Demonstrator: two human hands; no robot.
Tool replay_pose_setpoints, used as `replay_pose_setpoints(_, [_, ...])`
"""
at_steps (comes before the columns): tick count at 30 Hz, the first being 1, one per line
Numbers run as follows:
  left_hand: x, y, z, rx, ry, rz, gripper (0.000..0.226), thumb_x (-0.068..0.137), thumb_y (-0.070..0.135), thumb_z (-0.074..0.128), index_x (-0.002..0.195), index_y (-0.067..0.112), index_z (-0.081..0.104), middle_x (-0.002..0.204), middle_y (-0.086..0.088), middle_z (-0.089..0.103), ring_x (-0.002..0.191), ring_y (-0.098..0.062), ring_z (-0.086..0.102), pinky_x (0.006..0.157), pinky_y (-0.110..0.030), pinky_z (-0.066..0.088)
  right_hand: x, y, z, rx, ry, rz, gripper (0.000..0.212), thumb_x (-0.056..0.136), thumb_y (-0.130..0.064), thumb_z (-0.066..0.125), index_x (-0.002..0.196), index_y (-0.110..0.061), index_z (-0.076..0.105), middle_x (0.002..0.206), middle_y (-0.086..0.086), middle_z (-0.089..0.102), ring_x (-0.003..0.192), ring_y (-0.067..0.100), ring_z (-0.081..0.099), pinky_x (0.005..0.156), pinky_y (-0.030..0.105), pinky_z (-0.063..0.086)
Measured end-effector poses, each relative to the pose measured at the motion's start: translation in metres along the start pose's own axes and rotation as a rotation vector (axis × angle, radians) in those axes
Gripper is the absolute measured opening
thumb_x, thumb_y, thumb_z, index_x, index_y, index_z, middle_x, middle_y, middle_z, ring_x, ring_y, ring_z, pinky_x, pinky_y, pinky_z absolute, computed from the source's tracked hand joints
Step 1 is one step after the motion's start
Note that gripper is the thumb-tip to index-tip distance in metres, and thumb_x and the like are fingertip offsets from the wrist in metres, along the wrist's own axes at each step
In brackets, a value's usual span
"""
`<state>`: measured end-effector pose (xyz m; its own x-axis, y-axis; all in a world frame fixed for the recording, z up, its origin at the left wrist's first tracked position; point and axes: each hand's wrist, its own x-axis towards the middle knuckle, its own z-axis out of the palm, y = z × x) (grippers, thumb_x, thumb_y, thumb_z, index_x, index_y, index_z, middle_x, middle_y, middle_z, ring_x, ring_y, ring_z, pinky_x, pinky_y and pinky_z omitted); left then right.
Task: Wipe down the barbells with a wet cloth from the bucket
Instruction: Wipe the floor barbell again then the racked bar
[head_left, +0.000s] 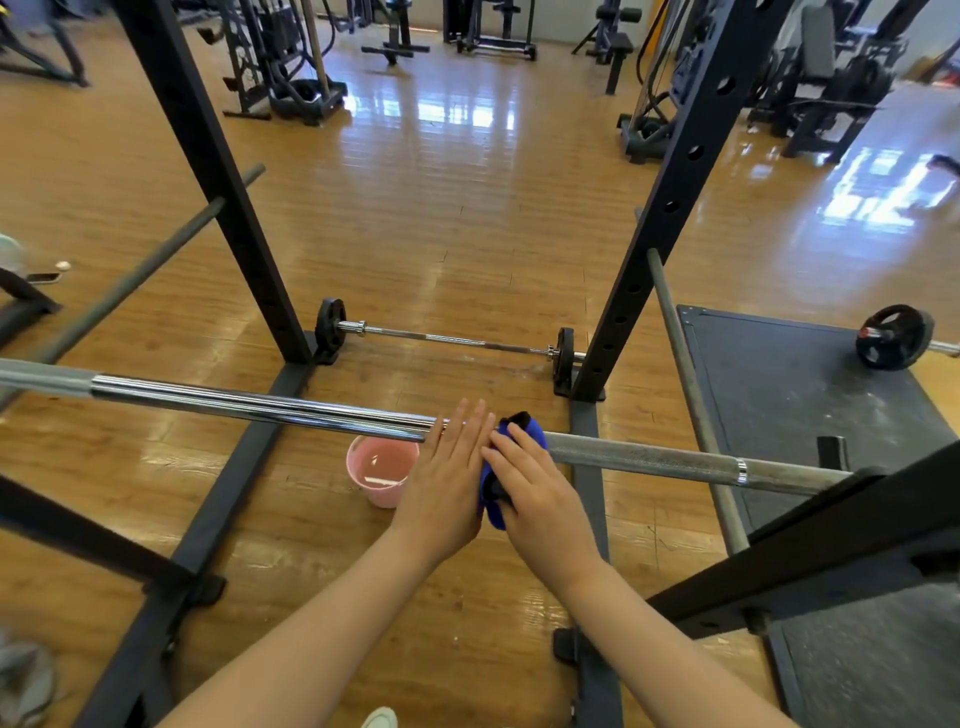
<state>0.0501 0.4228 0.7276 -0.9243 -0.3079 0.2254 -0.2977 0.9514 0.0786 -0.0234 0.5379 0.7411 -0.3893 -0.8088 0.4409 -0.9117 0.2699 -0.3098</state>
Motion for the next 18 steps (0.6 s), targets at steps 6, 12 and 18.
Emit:
replay_pose_setpoints(6, [-0.036,-0.024,0.007,-0.005,0.000,0.032,0.085,0.078,0.021,0.057,0.146,0.004,0.009,0.152,-0.015,0.026,0.142,-0.025,0.017,0.119,-0.041,0.014,-0.015,-0.018,0.025,0.041,-0.036,-0.075,0.057,0.064,0.002,0.081,0.119,-0.004,0.063,0.128,0.011,0.059,0.124,0.026,0.050,0.103,0.040,0.037])
replay_pose_setpoints(12, [-0.067,-0.068,0.025,0.042,-0.217,0.071,0.088,0.065,0.024,0.072,0.141,0.000,0.036,0.148,-0.018,0.037,0.140,-0.032,0.028,0.117,-0.041,0.009,-0.015,-0.041,0.065,0.119,-0.221,0.001,0.065,0.063,0.004,0.081,0.123,-0.003,0.059,0.129,0.012,0.058,0.122,0.029,0.052,0.099,0.046,0.042])
replay_pose_setpoints(18, [-0.087,-0.118,0.046,-0.036,-0.184,0.068,0.079,0.078,0.045,0.044,0.144,0.001,0.032,0.151,-0.014,0.029,0.140,-0.026,0.029,0.113,-0.040,0.014,0.020,-0.065,0.113,0.192,-0.274,0.271,0.052,0.088,-0.005,0.059,0.138,-0.011,0.046,0.146,0.005,0.040,0.138,0.020,0.032,0.109,0.020,0.017])
